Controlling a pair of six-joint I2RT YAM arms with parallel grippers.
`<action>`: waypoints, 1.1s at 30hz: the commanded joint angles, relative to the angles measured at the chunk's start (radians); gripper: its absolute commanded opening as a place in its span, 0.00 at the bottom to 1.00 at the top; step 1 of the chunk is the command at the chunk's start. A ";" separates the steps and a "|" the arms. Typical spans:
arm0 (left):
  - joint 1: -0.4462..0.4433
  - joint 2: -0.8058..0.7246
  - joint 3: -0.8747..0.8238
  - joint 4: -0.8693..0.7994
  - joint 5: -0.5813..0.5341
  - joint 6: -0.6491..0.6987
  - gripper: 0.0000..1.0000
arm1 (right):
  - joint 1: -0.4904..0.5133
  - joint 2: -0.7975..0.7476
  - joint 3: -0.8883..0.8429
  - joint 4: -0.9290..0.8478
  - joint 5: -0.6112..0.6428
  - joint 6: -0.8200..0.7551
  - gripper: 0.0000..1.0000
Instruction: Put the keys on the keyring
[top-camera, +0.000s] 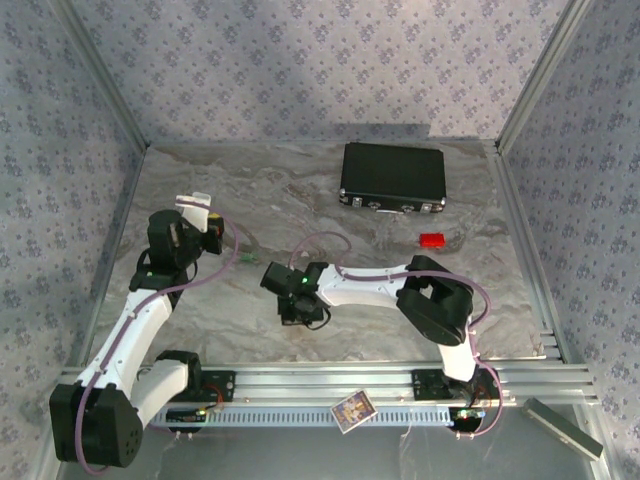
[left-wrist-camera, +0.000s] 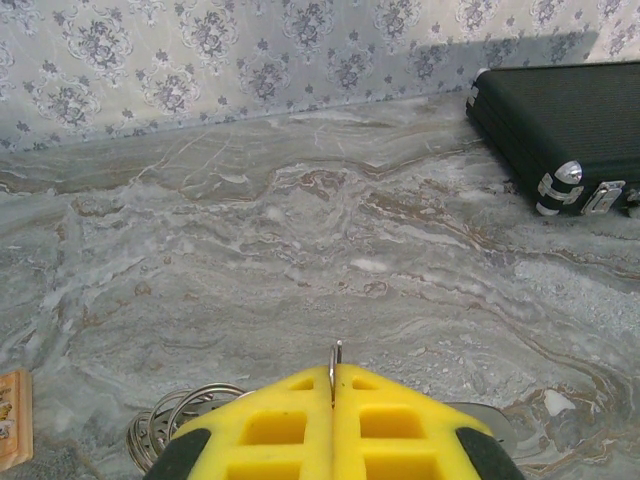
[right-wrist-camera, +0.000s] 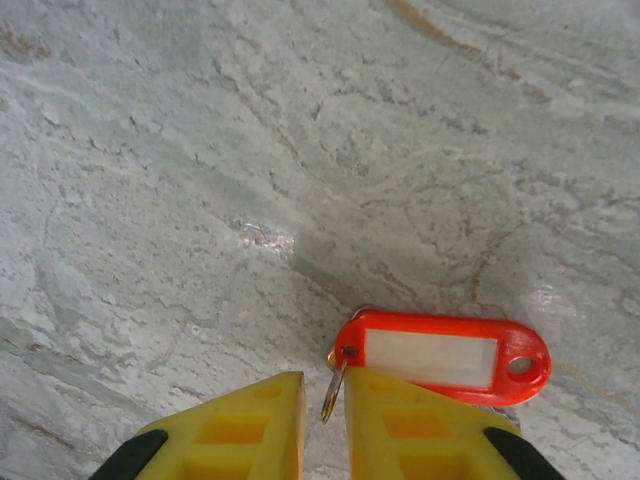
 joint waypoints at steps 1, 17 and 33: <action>0.000 -0.025 0.006 0.059 -0.004 0.003 0.00 | 0.004 0.014 0.027 -0.060 0.028 -0.012 0.17; -0.013 -0.055 0.022 0.029 0.042 0.065 0.00 | 0.010 -0.169 -0.022 -0.108 0.185 -0.118 0.00; -0.120 -0.141 0.165 -0.232 0.428 0.327 0.00 | -0.278 -0.714 -0.307 0.100 0.050 -0.909 0.00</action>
